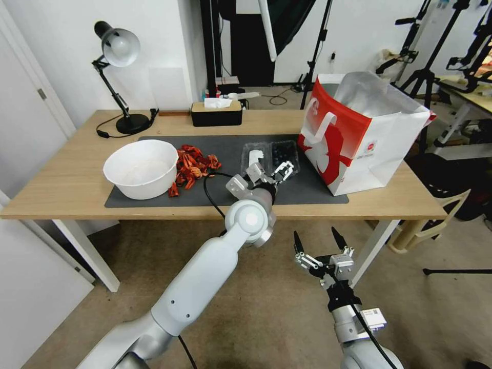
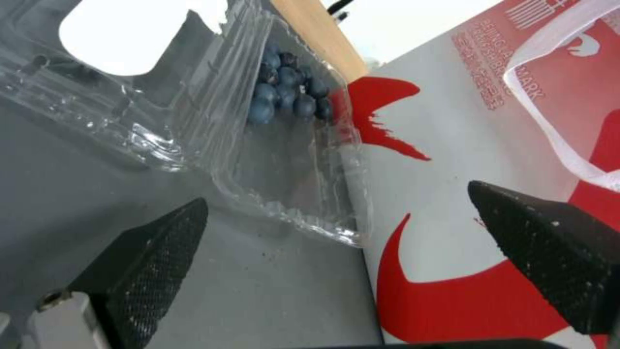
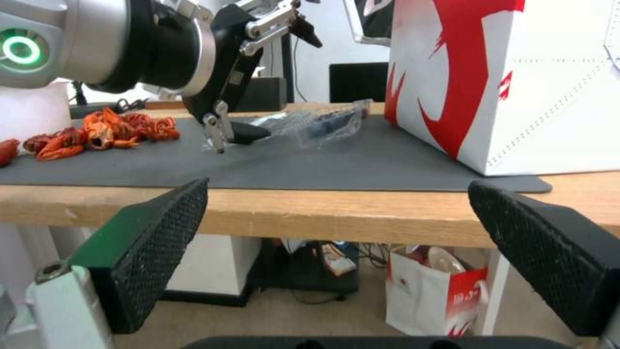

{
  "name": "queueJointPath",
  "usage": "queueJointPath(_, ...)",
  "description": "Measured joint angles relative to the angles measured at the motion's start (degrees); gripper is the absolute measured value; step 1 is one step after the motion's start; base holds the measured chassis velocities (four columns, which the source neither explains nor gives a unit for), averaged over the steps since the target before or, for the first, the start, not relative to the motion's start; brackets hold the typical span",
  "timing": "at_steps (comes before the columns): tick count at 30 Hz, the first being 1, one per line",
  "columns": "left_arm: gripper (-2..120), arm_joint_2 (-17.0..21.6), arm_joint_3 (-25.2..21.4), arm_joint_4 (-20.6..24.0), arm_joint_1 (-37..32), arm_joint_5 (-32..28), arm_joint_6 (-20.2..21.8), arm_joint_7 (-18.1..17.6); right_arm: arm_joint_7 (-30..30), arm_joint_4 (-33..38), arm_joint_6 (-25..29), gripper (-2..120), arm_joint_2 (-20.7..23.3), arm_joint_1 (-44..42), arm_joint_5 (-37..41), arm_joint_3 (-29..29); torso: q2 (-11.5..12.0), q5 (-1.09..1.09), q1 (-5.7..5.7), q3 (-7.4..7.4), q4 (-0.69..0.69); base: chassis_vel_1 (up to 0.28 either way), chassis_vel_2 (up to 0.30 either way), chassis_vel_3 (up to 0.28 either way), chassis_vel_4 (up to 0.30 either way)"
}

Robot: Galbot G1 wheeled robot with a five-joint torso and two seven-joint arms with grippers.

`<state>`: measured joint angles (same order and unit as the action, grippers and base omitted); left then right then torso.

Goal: Close the takeout container lid, then place the container into the takeout bag.

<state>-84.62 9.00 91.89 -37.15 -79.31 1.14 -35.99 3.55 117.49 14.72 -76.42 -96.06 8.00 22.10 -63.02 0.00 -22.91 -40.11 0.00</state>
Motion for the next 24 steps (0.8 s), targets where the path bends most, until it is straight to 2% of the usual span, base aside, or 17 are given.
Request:
queueJointPath(8,100,-1.0,0.0,-1.5,0.5,0.7,0.0,-0.4,0.1,0.0,0.1,100,0.0,-0.1,-0.1,0.0,0.0,0.0,0.0,0.0,0.0,0.0,0.0,0.0,0.0)
queueJointPath(19,100,-1.6,-0.8,-3.5,1.4,1.3,0.0,-4.1,0.1,-0.1,0.2,100,0.0,-0.1,-0.3,-0.2,0.0,0.0,0.0,0.0,0.0,0.0,0.0,0.0,0.0)
queueJointPath(24,100,-1.7,-1.1,-4.1,1.7,1.3,0.0,-4.6,0.1,-0.2,0.2,100,0.0,0.0,-0.4,-0.3,0.0,0.0,0.0,0.0,0.0,0.0,0.0,0.0,0.0)
